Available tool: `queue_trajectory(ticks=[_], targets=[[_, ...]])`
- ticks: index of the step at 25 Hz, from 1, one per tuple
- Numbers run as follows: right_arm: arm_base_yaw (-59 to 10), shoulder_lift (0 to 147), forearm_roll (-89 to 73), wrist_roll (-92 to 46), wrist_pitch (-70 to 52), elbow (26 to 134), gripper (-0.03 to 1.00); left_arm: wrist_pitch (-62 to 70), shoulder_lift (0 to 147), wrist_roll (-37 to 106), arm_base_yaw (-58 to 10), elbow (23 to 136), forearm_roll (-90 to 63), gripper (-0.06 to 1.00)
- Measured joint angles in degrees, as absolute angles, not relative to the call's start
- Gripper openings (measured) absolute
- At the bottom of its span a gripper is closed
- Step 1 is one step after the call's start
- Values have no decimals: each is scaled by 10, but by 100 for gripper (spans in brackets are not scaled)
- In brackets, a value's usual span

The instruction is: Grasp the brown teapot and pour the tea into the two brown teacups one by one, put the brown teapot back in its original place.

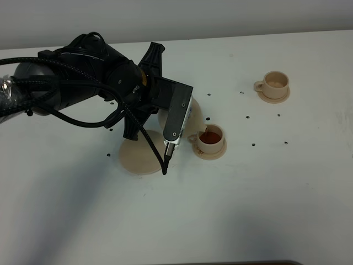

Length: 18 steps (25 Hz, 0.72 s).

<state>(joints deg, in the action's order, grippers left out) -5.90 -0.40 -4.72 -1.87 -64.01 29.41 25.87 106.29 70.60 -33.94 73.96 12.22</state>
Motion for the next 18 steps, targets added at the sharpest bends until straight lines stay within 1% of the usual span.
queue_trajectory(ticks=[18], targets=[[-59,-4,-47,-19,-640,294,42,254,1063,720,-339,740,122,13]])
